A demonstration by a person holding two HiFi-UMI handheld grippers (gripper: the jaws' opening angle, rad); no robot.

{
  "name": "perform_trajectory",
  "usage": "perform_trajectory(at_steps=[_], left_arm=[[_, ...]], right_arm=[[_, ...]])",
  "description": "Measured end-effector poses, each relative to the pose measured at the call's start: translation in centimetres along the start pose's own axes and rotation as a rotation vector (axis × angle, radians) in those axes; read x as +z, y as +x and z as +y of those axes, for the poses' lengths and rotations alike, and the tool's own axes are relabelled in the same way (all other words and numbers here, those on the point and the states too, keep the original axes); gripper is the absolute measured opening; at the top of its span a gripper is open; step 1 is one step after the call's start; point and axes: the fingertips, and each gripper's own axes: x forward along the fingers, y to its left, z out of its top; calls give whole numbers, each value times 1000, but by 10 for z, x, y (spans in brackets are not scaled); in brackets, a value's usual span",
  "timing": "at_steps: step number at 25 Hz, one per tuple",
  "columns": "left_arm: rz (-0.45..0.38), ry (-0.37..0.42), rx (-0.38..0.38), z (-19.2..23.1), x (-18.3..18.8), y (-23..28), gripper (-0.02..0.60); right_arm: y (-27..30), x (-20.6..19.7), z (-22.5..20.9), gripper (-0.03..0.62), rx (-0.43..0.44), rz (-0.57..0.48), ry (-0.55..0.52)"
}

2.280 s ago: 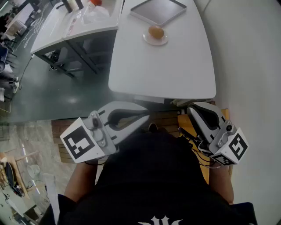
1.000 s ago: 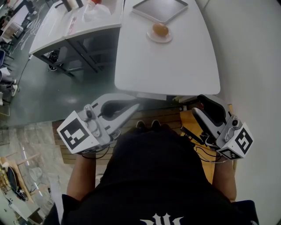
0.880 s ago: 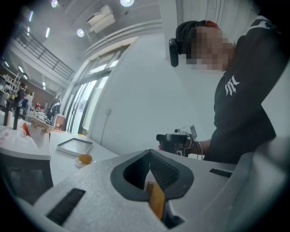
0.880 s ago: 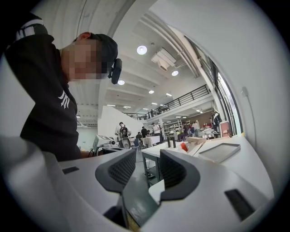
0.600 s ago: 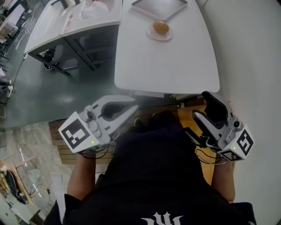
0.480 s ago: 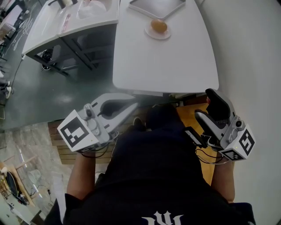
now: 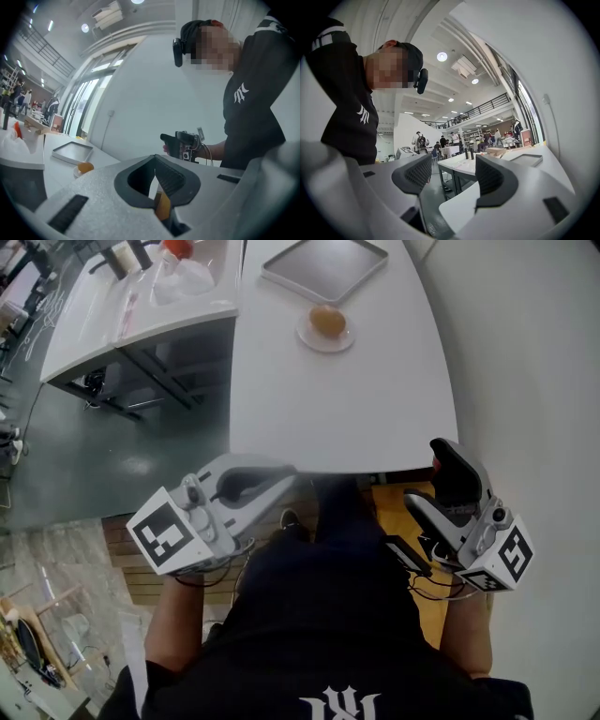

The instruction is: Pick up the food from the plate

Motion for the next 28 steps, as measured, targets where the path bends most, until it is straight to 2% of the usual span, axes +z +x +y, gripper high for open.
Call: perform_trajectory(at_steps=[5, 8, 11, 16, 21, 28], left_arm=[[7, -11, 25, 42, 10, 22, 6], [37, -7, 26, 65, 11, 41, 5], [84, -28, 60, 93, 16, 56, 6], [125, -32, 67, 122, 41, 71, 6], [205, -59, 104, 175, 29, 83, 5], [210, -151, 123, 233, 14, 96, 6]], right_arm=[[22, 7, -44, 290, 15, 13, -27], [39, 7, -77, 301, 22, 21, -18], [64, 10, -109, 310, 43, 21, 2], [99, 19, -156, 324, 77, 47, 40], [141, 6, -209, 344, 88, 94, 49], [197, -15, -260, 350, 125, 188, 33]])
